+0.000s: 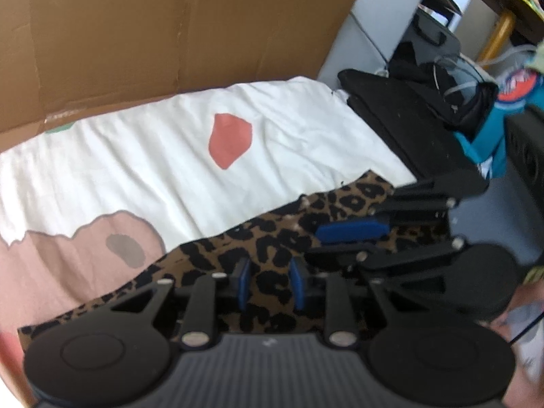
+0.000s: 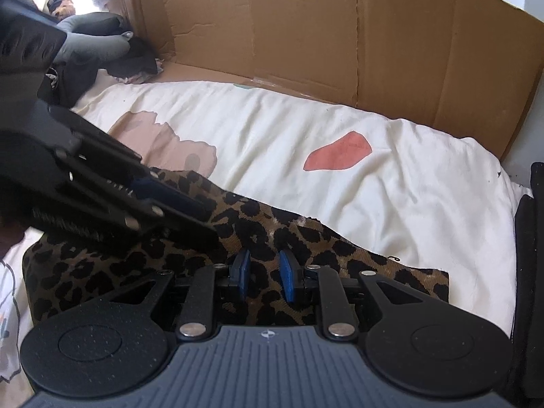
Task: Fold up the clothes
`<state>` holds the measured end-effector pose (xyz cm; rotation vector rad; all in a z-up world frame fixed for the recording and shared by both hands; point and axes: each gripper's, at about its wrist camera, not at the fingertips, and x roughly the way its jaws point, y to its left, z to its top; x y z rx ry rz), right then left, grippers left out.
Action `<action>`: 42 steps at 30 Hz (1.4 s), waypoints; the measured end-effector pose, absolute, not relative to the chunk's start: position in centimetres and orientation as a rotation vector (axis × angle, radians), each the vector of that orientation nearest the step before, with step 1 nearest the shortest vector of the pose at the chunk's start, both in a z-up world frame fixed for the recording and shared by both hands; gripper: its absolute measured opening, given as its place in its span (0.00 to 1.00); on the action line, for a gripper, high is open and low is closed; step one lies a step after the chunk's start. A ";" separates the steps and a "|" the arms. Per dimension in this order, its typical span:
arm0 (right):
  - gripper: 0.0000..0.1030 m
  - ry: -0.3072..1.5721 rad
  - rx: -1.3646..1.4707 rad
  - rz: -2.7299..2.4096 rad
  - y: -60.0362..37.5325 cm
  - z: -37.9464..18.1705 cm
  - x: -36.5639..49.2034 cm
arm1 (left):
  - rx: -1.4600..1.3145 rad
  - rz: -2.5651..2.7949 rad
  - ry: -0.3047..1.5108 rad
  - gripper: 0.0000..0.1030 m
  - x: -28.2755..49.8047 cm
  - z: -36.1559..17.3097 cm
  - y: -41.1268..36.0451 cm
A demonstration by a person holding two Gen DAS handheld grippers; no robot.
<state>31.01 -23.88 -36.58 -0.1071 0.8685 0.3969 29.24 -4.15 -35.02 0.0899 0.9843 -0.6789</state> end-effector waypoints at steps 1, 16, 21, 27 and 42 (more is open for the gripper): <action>0.25 0.872 -0.111 0.396 -23.8 -36.4 31.0 | 0.096 -0.682 0.983 0.29 29.2 -35.1 -4.1; 0.41 0.855 -0.122 0.412 -24.3 -36.2 25.3 | 0.117 -0.715 0.993 0.29 29.5 -35.5 -3.7; 0.42 0.847 -0.160 0.399 -25.5 -36.5 23.7 | 0.121 -0.721 0.995 0.29 29.7 -35.5 -3.7; 0.45 0.860 -0.155 0.342 -27.7 -37.1 22.4 | 0.123 -0.727 0.998 0.29 29.8 -35.5 -3.7; 0.44 0.865 -0.129 0.286 -29.6 -35.5 20.8 | 0.127 -0.707 1.013 0.30 29.8 -35.5 -4.0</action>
